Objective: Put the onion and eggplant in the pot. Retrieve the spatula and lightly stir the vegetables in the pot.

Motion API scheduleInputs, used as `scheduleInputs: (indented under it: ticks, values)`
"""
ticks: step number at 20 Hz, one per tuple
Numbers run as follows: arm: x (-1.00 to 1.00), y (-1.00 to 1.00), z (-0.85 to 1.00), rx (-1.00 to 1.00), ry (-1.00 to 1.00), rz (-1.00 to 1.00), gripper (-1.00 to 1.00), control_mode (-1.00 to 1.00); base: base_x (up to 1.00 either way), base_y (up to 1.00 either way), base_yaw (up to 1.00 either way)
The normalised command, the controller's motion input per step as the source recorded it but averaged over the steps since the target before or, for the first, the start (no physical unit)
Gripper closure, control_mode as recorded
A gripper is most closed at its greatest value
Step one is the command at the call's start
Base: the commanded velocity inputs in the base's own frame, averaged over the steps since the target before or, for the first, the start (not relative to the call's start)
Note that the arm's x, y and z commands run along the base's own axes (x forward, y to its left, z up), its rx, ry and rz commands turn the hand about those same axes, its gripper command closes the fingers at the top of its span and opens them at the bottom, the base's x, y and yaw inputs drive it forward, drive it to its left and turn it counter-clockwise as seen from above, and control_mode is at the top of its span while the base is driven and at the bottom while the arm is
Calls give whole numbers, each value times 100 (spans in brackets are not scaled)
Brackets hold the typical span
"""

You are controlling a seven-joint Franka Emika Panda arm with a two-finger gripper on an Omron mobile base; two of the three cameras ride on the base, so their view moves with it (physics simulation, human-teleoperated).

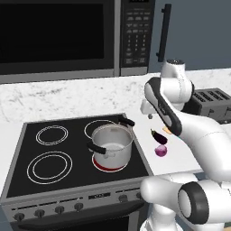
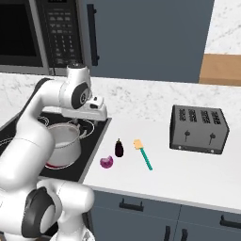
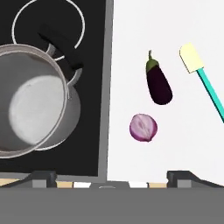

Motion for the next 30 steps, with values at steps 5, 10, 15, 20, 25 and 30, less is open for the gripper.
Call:
scheduleInputs:
  ticks: [5,10,15,20,25,30]
  values:
    - [-25,-51,-82,0,27,0,-100,-100,0,0,0]
    - [-4,-71,-82,3,14,10,-100,-100,0,0,0]
    - [2,-7,-20,-1,0,1,-100,-100,0,0,0]
    - [27,0,-36,0,0,2,-100,-100,0,0,0]
    - [19,0,-40,0,0,1,-100,-100,0,0,0]
    - [17,0,-33,0,0,1,-100,-100,0,0,0]
